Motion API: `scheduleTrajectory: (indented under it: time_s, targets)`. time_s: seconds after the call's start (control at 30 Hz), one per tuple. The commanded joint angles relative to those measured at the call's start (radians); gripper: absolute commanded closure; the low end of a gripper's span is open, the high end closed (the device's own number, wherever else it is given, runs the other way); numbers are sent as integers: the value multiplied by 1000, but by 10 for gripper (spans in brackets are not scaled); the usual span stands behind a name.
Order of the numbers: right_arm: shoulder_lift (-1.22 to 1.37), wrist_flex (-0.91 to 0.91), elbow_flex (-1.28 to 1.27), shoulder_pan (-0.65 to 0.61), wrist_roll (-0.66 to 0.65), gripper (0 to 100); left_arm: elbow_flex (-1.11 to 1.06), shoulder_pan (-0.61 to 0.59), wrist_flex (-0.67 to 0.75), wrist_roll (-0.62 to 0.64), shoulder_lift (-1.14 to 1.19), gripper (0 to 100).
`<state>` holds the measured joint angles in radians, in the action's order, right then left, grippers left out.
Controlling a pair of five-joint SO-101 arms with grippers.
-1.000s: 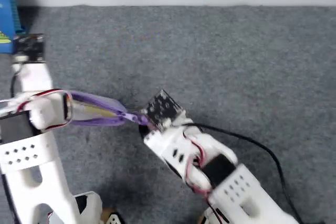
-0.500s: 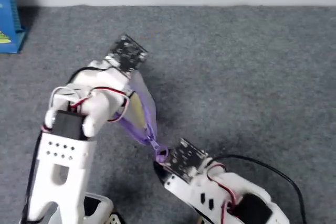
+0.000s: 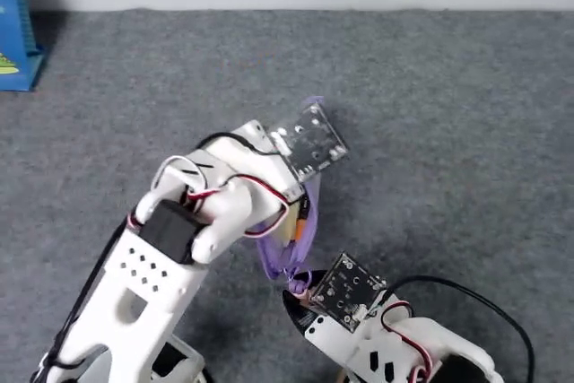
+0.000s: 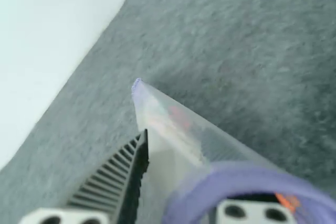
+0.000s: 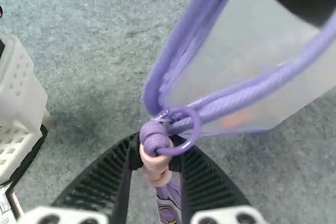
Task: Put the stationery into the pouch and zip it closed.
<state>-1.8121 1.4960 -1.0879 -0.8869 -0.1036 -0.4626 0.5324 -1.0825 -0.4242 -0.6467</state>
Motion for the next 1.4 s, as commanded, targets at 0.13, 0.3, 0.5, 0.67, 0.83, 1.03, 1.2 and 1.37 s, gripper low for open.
scheduleTrajectory:
  time_s: [0.13, 0.3, 0.5, 0.67, 0.83, 1.03, 1.2, 1.37]
  targets:
    - [-4, -74, 55, 16, 77, 991, 248, 61, -40, -9, -44, 833]
    - [-4, -269, 29, 16, 129, 991, 302, 37, -54, -12, -100, 833]
    - [-4, -421, -18, 81, 141, 991, 303, -21, -124, -12, -209, 833]
    - [-4, -397, -15, 182, 133, 991, 294, -78, -284, -83, -324, 833]
    - [-4, -277, 60, 245, 106, 991, 248, -97, -436, -192, -342, 827]
    - [-4, -110, 199, 269, 41, 991, 31, -129, -374, -203, -348, 766]
    - [-4, -24, 256, 332, 25, 991, -127, -58, -255, -126, -350, 765]
    - [-4, 8, 285, 415, 25, 991, -186, 32, -187, -57, -350, 761]
